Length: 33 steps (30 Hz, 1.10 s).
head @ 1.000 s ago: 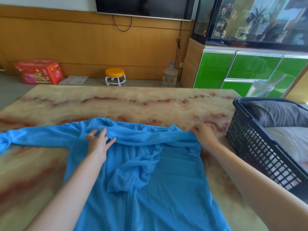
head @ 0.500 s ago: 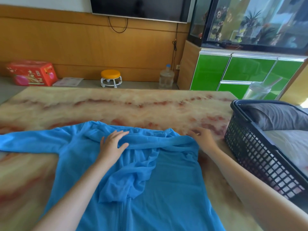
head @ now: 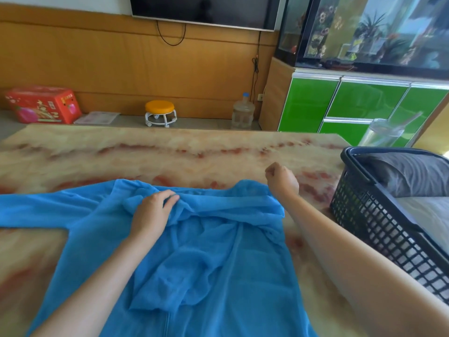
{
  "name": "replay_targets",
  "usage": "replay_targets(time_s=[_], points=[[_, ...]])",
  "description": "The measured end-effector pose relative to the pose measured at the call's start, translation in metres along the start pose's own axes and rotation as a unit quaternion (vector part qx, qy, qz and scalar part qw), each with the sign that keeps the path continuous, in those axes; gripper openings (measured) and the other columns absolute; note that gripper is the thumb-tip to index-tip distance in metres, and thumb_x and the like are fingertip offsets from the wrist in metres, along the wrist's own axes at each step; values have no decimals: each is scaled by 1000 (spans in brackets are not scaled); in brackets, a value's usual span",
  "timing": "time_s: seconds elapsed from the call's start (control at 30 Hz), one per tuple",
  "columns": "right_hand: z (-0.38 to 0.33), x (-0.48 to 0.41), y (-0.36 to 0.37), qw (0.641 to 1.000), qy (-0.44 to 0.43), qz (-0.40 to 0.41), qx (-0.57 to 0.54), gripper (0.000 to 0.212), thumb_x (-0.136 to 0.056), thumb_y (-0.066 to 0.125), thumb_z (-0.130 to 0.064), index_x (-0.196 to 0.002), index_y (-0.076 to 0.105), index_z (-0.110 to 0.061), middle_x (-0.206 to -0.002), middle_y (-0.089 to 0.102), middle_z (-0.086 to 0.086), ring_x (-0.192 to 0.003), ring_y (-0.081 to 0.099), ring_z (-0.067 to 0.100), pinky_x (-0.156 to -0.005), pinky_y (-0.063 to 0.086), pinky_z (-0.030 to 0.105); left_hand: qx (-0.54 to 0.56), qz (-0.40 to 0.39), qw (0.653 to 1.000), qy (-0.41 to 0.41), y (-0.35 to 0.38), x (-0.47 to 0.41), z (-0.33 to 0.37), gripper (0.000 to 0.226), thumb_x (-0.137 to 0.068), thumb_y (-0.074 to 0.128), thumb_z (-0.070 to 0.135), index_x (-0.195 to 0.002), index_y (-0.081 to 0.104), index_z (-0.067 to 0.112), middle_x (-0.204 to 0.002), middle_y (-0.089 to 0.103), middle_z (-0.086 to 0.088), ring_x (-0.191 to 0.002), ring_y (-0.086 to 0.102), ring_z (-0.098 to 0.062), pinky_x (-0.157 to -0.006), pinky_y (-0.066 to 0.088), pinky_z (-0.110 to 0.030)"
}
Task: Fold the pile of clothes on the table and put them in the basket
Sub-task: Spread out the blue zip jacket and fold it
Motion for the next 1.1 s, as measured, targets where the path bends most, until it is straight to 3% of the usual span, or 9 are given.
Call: replay_targets(time_s=[0.2, 0.37, 0.43, 0.53, 0.6, 0.7, 0.9, 1.0, 1.1], points=[[-16, 58, -8, 975, -184, -92, -83, 4, -84, 68, -19, -86, 69, -21, -86, 64, -8, -72, 49, 7, -71, 36, 23, -49, -32, 997, -40, 5, -22, 2, 33, -96, 45, 37, -90, 63, 10, -85, 67, -11, -86, 60, -33, -70, 43, -38], [21, 129, -3, 968, -215, -130, -10, 27, -70, 80, -32, -89, 63, -25, -86, 48, -20, -80, 45, 0, -76, 40, 22, -102, -137, 979, -112, 20, -19, -5, 48, -76, 49, 73, -89, 58, 27, -87, 62, 8, -88, 58, -17, -73, 43, -31], [31, 134, -4, 970, -216, -110, 2, 19, -74, 77, -25, -83, 61, -26, -82, 48, -20, -82, 46, 4, -74, 38, 27, -116, -160, 974, -108, 26, -17, -9, 36, -73, 64, 63, -88, 57, 31, -85, 58, 11, -91, 59, -16, -73, 42, -30], [38, 130, -16, 970, -231, -62, 35, 20, -75, 74, -10, -71, 60, -24, -69, 47, -18, -75, 52, 14, -68, 36, 30, -40, -110, 987, -110, 21, -22, -17, 16, -82, 66, 39, -76, 64, 25, -77, 64, 1, -89, 63, -24, -73, 44, -33], [42, 128, -27, 970, -236, -34, 40, 19, -74, 74, -7, -70, 62, -21, -70, 51, -12, -74, 53, 18, -66, 38, 31, -7, -81, 987, -136, 14, -25, -21, 23, -89, 59, 35, -80, 68, 15, -79, 66, -7, -89, 63, -28, -71, 41, -32], [48, 130, -32, 967, -245, -28, 61, 19, -74, 72, -4, -70, 62, -19, -71, 54, -8, -73, 55, 20, -67, 34, 28, -82, -63, 982, -159, 7, -28, -19, 39, -95, 46, 40, -82, 64, 9, -88, 66, -14, -93, 60, -33, -68, 36, -31], [35, 134, -28, 967, -248, -39, 38, 19, -80, 71, -28, -98, 65, -28, -90, 50, -13, -91, 45, 13, -79, 39, 27, -71, -121, 985, -97, 29, -28, 2, 45, -80, 52, 66, -92, 67, 26, -89, 63, 4, -95, 56, -20, -78, 43, -32], [21, 130, -23, 967, -242, -64, 38, 23, -81, 70, -36, -103, 66, -29, -99, 54, -14, -96, 41, 9, -83, 35, 23, -94, -141, 985, -38, 47, -26, 20, 40, -73, 67, 60, -101, 66, 32, -106, 61, 6, -108, 50, -18, -93, 39, -31], [15, 131, -10, 967, -231, -89, 62, 19, -83, 68, -34, -100, 68, -26, -96, 60, -11, -97, 46, 14, -83, 36, 25, -109, -169, 979, -44, 64, -23, 22, 32, -76, 73, 38, -106, 64, 28, -116, 63, 5, -110, 56, -18, -91, 42, -30]])
Point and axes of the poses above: each hand's wrist, its own x-axis away from the middle knuckle, its own y-axis out of the palm, z = x × y, the point moved 8 cm from there along -x, towards the middle knuckle
